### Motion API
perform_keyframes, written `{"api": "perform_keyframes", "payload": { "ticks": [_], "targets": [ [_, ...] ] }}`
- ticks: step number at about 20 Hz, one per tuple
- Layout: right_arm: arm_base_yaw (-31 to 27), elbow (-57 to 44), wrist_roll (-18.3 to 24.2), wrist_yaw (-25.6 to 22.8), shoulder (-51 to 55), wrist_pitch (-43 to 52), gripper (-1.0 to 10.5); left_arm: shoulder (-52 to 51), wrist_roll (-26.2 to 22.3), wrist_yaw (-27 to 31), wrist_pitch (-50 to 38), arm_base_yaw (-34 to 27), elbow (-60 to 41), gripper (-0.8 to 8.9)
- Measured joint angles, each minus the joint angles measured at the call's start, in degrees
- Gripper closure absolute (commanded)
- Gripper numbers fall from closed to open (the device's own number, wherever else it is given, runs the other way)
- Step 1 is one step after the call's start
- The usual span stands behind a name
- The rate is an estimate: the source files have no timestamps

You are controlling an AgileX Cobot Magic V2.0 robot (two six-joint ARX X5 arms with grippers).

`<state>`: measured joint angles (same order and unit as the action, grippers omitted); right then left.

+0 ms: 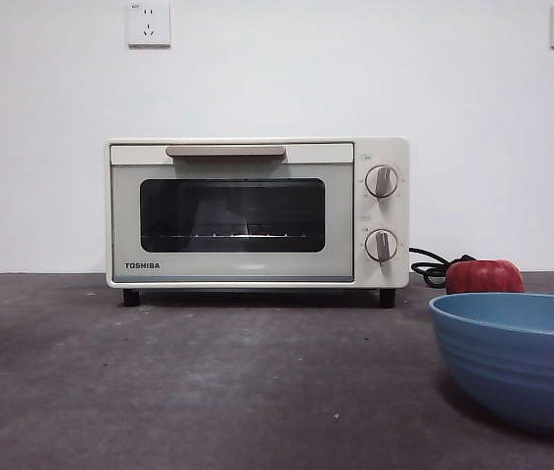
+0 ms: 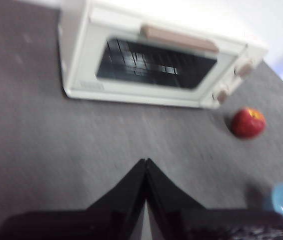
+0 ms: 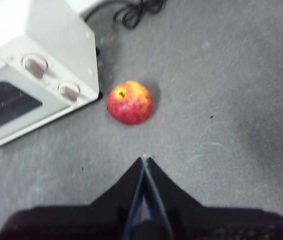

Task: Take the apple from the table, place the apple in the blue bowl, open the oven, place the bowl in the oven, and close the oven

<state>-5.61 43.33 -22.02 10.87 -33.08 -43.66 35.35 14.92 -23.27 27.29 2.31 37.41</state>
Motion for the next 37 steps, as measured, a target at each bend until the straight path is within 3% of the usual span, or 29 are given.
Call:
{"api": "perform_keyframes", "payload": {
  "ticks": [7, 10, 12, 20, 28, 37],
  "targets": [
    [0.0, 6.95, 12.24, 9.53, -9.75, -4.76, 9.5, 10.78, -0.92, -3.67, 9.53, 0.13, 7.37, 8.19],
    [0.52, 8.39, 13.97, 13.9, -15.23, -4.72, 9.5, 12.39, -1.64, -5.84, 10.21, 0.94, 7.67, 8.19],
    [2.62, 8.74, 14.67, 14.03, -19.26, -4.66, 9.5, 12.94, -1.97, -5.97, 11.02, 1.77, 7.67, 8.19],
    [11.98, 17.46, 16.83, 1.77, -37.48, -4.37, 9.0, 13.07, -2.95, -9.73, 12.48, 2.91, 7.67, 8.18],
    [13.49, 30.8, 18.97, -2.8, -53.37, -2.75, 2.8, 13.16, -4.79, -9.73, 14.69, 2.91, 7.67, 8.18],
    [13.46, 34.73, 20.2, -3.63, -68.11, 2.51, 2.7, 13.42, -5.81, -9.68, 15.1, 2.91, 7.67, 8.18]
  ]
}}
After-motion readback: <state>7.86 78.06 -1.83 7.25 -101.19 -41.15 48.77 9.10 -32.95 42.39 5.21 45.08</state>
